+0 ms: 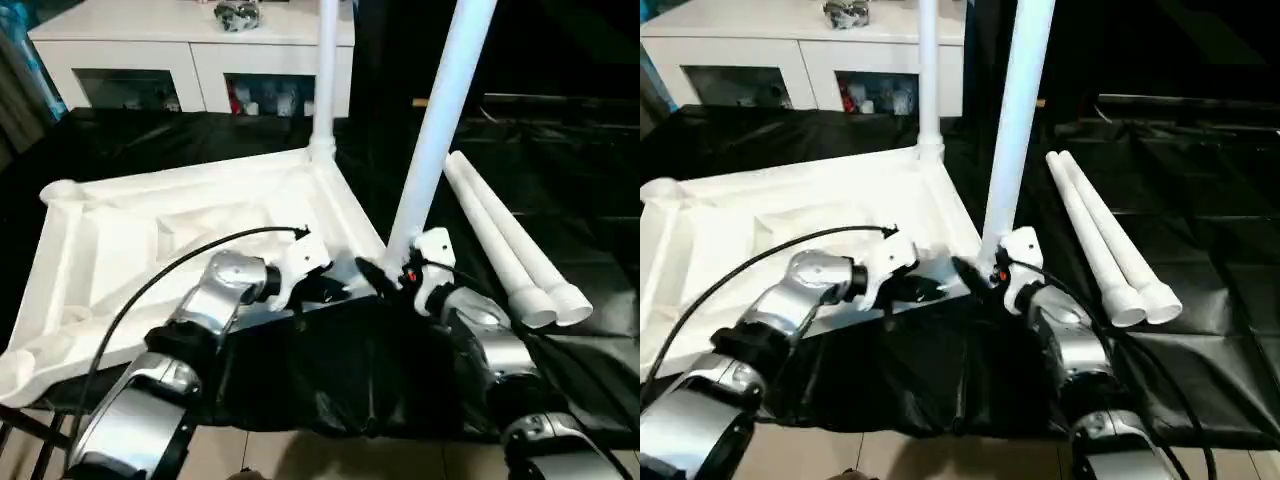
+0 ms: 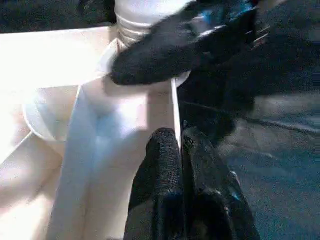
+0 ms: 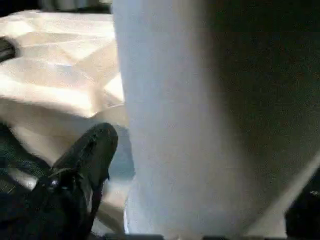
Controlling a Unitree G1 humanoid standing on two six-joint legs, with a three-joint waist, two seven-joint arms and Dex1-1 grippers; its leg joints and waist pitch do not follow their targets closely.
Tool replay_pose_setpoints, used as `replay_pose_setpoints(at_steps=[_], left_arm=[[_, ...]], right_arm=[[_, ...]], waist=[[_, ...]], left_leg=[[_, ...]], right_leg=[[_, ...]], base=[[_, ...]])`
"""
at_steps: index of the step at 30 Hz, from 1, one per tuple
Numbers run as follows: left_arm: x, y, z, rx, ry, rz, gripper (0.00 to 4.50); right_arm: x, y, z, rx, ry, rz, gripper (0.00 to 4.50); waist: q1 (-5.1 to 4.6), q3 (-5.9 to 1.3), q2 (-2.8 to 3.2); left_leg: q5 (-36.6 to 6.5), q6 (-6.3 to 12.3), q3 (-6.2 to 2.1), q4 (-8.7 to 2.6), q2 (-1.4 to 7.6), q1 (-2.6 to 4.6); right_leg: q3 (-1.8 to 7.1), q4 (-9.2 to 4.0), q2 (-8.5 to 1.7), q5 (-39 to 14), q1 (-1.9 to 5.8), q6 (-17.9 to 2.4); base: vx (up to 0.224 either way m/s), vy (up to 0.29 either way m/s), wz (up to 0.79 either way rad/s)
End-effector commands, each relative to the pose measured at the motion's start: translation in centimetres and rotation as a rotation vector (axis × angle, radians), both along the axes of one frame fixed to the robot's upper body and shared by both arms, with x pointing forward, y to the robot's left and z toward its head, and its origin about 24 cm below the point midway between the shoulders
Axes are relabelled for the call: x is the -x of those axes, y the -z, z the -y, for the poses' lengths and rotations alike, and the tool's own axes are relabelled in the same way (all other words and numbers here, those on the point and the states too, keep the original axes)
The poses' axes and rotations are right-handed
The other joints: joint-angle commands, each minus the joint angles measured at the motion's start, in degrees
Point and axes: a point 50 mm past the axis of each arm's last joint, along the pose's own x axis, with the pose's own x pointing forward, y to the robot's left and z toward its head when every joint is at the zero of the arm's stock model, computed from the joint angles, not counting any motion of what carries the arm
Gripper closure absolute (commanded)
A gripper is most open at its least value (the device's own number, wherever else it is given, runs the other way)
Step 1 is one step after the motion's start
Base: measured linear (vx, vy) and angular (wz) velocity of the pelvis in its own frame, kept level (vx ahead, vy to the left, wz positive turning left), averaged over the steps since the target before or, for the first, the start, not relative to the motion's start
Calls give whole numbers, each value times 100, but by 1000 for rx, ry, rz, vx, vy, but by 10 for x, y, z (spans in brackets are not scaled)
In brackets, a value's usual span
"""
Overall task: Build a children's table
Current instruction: Rotate leg to tighten
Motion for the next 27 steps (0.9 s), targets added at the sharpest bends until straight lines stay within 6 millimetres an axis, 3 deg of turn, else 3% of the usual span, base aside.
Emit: replay_pose_setpoints(at_steps=[1, 2, 7, 9, 13, 17, 19, 27], left_arm=[[7, -4, 11, 39, 118, 2, 450], [8, -5, 8, 38, 134, -1, 450], [10, -5, -7, 22, 184, -29, 450], [12, -4, -14, 9, 200, -40, 450], [14, -5, -22, 0, 237, -64, 450], [14, -5, -24, -9, 252, -67, 450], [15, -6, -25, -10, 268, -72, 450], [17, -5, -25, -12, 297, -82, 450]], right_arm=[[9, 9, -9, 12, -120, -50, 34], [12, 7, -8, 17, -176, -50, 34], [24, 3, -3, 23, -380, -87, 34], [29, 4, -1, 52, -461, -104, 34], [37, 5, -1, 81, -582, -139, 48], [39, 5, -2, 91, -620, -147, 78], [40, 4, -2, 89, -636, -152, 108], [43, 2, -2, 66, -651, -164, 164]], waist=[[7, -308, -37], [9, -309, -65], [44, -319, -59], [40, -314, -108], [72, -308, -104], [98, -304, -111], [106, -308, -84], [137, -321, -86]], left_leg=[[-1211, 418, -87, -333, 258, 3], [-1182, 450, -80, -327, 256, 2], [-1086, 533, -83, -316, 276, -12], [-1062, 532, -82, -316, 279, -16], [-1077, 518, -79, -315, 278, -12], [-1101, 459, -78, -321, 285, 6], [-1085, 444, -81, -321, 287, 6], [-1040, 441, -80, -311, 286, 9]], right_leg=[[298, -477, -496, -1026, 272, -1170], [294, -478, -499, -1025, 273, -1182], [287, -463, -500, -1079, 264, -1164], [280, -456, -507, -1064, 260, -1186], [285, -461, -510, -1221, 250, -1130], [292, -472, -523, -1335, 233, -1116], [292, -464, -513, -1265, 235, -1123], [289, -446, -516, -1050, 247, -1166]], base=[[0, 0, 0], [0, 0, 0], [0, 0, 0], [0, 0, 0], [0, 0, 0], [0, 0, 0], [0, 0, 0], [0, 0, 0]])
